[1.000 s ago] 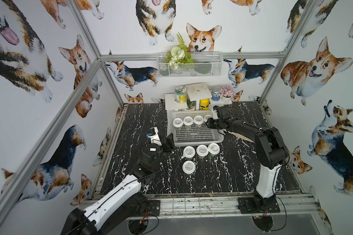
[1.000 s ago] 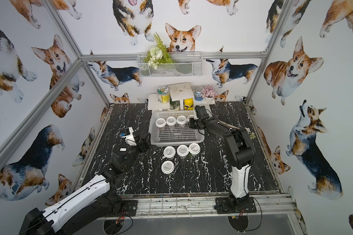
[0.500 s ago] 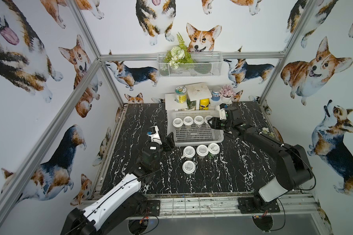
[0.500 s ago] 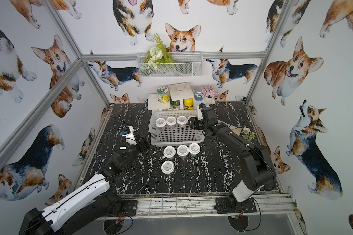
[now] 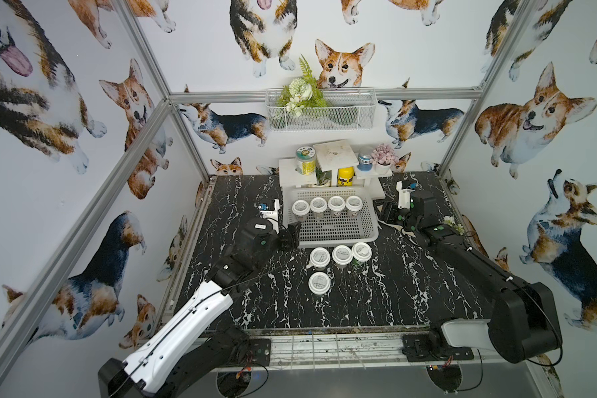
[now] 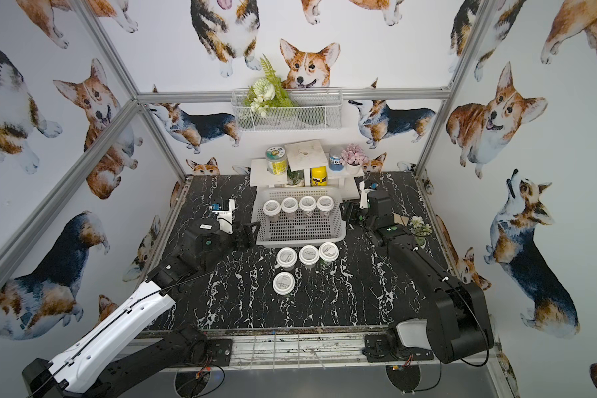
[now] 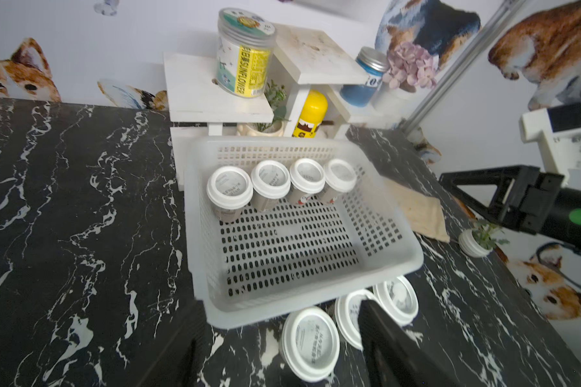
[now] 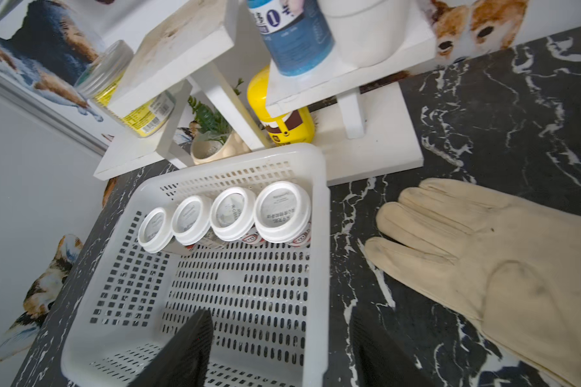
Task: Put the yogurt in the basket
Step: Pick up the yogurt from the center of the board.
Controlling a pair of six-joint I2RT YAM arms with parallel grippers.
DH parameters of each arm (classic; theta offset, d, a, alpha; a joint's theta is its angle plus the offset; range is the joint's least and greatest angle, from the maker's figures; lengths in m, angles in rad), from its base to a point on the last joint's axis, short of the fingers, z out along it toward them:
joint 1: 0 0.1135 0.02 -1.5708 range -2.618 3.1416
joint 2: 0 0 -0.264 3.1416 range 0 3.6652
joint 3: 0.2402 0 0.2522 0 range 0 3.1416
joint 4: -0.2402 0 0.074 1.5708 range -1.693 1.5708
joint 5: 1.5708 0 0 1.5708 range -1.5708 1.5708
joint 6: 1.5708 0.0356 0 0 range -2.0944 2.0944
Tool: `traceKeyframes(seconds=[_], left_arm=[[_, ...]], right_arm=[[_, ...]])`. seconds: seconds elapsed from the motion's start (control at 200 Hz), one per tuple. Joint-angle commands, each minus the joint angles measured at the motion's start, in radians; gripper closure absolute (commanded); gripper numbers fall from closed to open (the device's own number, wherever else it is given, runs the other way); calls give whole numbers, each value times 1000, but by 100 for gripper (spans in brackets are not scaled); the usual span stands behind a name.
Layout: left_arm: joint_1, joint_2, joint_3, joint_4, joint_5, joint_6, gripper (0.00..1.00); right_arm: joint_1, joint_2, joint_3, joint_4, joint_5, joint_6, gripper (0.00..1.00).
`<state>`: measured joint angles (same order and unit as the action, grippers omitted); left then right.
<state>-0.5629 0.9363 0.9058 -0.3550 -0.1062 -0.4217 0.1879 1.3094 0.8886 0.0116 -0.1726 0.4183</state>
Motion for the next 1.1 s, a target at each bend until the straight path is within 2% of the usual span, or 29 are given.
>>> traceKeyframes(seconds=[0.0,0.1,0.21,0.275,0.48,0.711,1.096], left_arm=[[-5,34,64,-304,146,32,22],[-53,43,99,-418,174,-1,22],[-140,15,107,-449,159,-78,22],[-199,21,110,-457,128,-116,22],[-350,146,122,-468,17,-157,11],[-370,227,123,-434,10,-165,1],[-394,347,97,-372,36,-161,3]], right_arm=[[-5,-3,-7,56,-43,22,30],[-5,1,-11,65,-58,27,29],[-5,7,-18,71,-66,28,29],[-6,10,-17,70,-73,29,29],[-9,10,-27,73,-87,28,30],[-21,10,-30,77,-114,28,31],[-22,34,-22,82,-136,25,32]])
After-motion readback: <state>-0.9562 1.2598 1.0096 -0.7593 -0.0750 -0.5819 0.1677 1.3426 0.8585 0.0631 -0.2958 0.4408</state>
